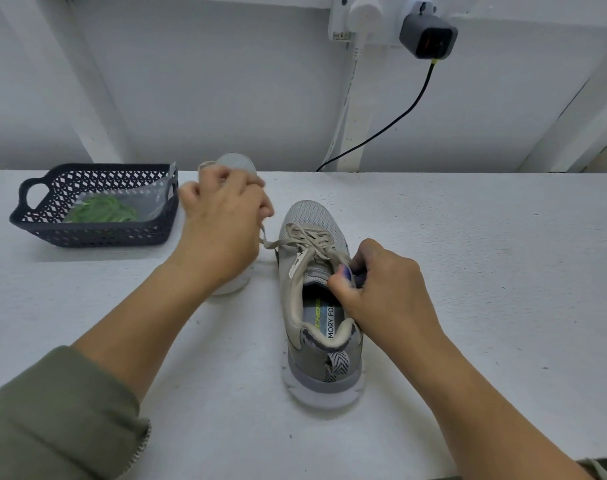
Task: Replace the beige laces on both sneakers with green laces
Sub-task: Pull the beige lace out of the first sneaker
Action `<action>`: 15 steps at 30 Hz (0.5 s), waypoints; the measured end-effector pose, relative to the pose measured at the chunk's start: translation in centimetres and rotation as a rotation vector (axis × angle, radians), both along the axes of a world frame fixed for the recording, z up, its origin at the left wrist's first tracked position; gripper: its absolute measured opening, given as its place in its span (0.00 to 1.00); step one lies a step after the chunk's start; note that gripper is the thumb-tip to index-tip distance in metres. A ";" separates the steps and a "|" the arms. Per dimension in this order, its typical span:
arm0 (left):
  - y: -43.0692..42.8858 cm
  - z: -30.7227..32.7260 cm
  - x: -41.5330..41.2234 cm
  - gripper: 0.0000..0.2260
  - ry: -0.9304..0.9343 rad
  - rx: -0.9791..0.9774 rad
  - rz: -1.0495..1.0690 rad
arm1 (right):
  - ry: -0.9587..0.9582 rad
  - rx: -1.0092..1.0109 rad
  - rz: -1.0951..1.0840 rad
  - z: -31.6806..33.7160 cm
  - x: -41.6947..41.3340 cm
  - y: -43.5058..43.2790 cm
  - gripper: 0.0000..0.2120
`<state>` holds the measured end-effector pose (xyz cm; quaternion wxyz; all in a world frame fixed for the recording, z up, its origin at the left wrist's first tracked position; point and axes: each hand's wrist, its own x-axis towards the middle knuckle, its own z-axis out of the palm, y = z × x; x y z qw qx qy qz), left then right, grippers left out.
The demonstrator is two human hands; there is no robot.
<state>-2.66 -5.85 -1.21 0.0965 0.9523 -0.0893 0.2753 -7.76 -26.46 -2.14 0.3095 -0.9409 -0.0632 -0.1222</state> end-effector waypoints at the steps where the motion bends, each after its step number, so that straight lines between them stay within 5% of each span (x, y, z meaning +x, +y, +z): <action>1: -0.3 0.0 -0.2 0.08 0.044 -0.016 -0.094 | 0.001 -0.004 0.005 0.0 0.0 0.1 0.10; 5: -1.2 -0.5 -0.2 0.10 0.138 0.087 -0.333 | 0.002 -0.003 0.001 0.1 0.1 0.1 0.10; 15: -1.3 -0.7 0.1 0.03 0.080 -0.011 -0.248 | 0.005 0.027 -0.021 -0.1 0.0 0.1 0.10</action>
